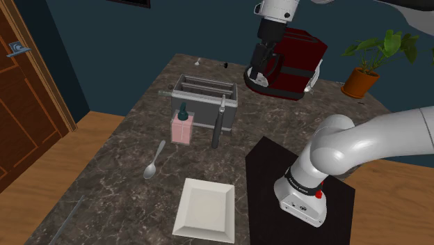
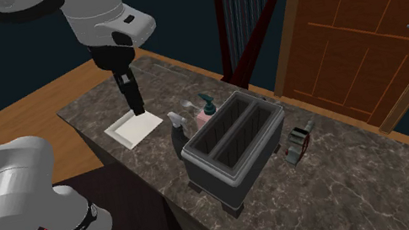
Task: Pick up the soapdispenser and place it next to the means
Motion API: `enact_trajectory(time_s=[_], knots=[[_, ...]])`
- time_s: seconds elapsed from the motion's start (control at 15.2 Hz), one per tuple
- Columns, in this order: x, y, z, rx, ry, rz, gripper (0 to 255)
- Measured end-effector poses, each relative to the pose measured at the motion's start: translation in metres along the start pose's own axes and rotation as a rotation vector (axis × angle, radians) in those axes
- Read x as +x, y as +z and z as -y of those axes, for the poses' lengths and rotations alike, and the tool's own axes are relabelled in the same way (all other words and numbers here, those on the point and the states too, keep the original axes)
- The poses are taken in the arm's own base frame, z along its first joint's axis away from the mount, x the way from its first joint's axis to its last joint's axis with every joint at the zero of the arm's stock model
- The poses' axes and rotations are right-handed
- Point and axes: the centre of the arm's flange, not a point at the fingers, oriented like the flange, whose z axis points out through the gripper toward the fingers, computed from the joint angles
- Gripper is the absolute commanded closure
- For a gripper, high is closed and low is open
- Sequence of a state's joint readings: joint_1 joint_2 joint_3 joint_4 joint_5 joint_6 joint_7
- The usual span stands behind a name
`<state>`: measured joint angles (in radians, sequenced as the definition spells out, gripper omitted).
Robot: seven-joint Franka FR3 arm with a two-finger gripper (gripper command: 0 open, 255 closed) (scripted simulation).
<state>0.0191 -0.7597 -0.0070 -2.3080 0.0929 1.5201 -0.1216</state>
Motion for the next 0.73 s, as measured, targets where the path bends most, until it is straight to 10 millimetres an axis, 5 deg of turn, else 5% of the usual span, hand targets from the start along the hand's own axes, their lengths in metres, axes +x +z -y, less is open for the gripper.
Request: enact_trajectory(time_s=[0.26,0.73], knots=[[0.019,0.013,0.01,-0.001,0.024,0.009,0],[0.101,0.059,0.038,-0.003,0.105,0.038,0]])
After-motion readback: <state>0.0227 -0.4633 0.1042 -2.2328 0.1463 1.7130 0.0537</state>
